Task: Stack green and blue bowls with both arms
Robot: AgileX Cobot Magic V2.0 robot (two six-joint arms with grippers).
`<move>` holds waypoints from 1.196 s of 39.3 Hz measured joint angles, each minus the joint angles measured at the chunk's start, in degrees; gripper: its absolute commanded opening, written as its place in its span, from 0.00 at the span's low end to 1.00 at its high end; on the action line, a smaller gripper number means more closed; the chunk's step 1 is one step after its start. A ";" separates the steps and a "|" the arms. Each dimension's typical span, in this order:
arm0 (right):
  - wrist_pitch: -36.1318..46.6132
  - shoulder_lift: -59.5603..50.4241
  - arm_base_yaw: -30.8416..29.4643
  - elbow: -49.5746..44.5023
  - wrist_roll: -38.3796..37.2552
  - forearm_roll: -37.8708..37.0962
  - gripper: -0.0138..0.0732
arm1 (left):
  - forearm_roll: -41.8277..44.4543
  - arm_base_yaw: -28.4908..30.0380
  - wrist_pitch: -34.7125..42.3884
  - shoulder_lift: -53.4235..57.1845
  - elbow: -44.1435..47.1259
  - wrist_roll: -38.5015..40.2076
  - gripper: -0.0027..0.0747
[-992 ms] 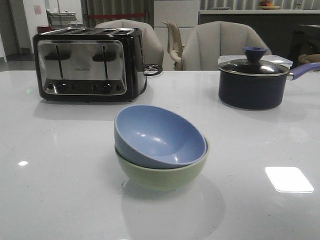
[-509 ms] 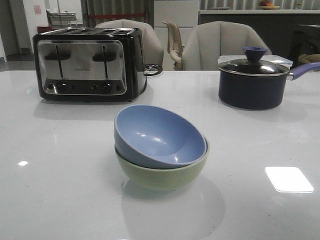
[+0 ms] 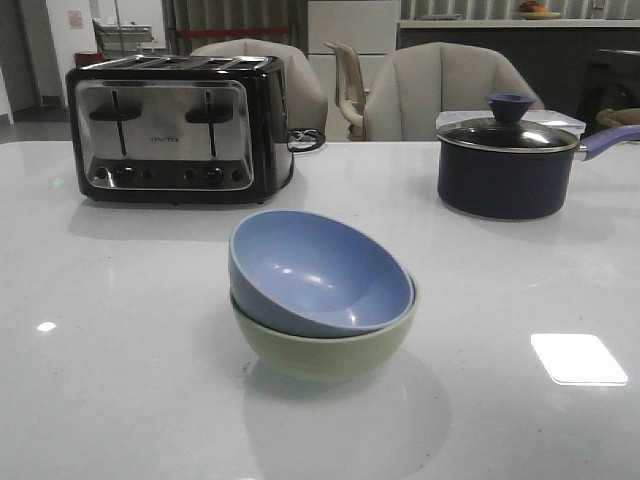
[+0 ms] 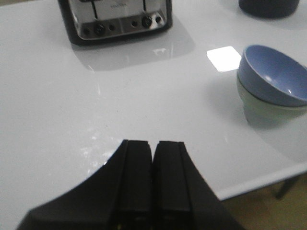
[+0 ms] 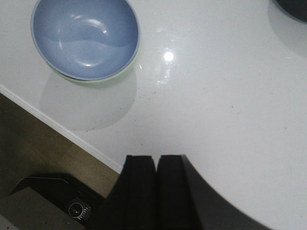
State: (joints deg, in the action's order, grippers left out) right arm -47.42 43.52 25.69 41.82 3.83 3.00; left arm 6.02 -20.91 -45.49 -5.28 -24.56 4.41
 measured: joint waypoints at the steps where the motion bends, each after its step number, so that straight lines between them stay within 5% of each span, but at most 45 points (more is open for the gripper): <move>1: 0.00 0.00 0.00 0.00 0.00 0.00 0.20 | -0.33 1.03 1.50 1.14 0.92 0.00 0.16; 10: 0.00 0.00 0.00 0.00 0.00 0.00 0.20 | -1.38 10.92 16.84 5.59 9.74 0.00 0.17; 26: 0.00 0.00 0.00 0.00 0.00 0.00 0.20 | -2.56 18.61 37.39 5.59 23.08 0.00 0.16; 47: 0.00 0.00 0.00 0.00 0.00 0.00 0.20 | -5.43 21.13 42.96 5.59 24.84 0.00 0.16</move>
State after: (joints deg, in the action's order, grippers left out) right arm -47.42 43.52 25.69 41.82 3.83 3.00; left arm 0.59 0.22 -2.53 0.31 0.28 4.41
